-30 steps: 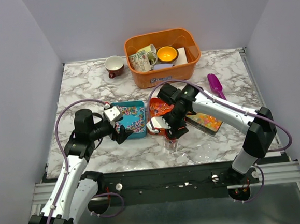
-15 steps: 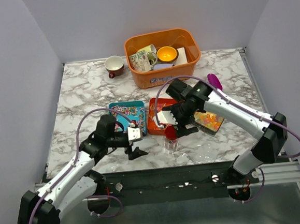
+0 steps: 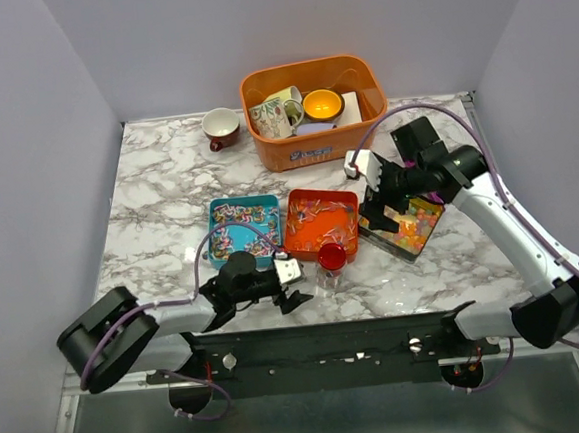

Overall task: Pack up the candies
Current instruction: Close the bottle lid on the packing bottle, then screw the bottle lid onto the packing bottle.

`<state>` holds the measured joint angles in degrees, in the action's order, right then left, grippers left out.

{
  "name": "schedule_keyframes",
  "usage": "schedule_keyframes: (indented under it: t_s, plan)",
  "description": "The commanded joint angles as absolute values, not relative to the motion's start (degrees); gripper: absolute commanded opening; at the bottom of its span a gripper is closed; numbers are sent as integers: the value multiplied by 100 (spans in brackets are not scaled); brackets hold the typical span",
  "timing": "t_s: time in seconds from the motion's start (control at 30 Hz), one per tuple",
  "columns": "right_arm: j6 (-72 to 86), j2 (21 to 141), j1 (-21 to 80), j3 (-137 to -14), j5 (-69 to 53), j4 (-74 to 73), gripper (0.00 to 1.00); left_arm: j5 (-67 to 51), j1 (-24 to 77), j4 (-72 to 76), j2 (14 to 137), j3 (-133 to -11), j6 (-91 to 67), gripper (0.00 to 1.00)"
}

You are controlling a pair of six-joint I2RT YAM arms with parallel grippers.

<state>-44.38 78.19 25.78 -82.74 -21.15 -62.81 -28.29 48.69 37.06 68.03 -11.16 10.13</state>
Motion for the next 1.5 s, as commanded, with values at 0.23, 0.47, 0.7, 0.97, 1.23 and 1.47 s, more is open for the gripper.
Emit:
schedule_keyframes:
  t_s: [0.23,0.47,0.7,0.97,1.23,1.47]
  plan:
    - [-3603,7207,2549,-7216,-2838,-5502,100,-2689,5044,7733,9157,-949,651,88]
    - [-4507,7199,2540,-6971,-3312,-6011,100,-2680,5229,8815,10563,-1441,659,88]
    - [-5843,7040,2549,-6451,-3559,-6003,99,-2330,5353,9237,11355,-1924,413,88]
    - [-6627,7453,2549,-6530,-3586,-6170,99,-2224,5353,9360,11715,-2443,123,91]
    - [-7250,7557,2558,-6275,-4077,-6055,98,-2197,5405,9527,12059,-2681,167,87]
    - [-7779,8156,2988,-6679,-4227,-6250,97,-2751,5423,9563,11927,-2408,132,71]
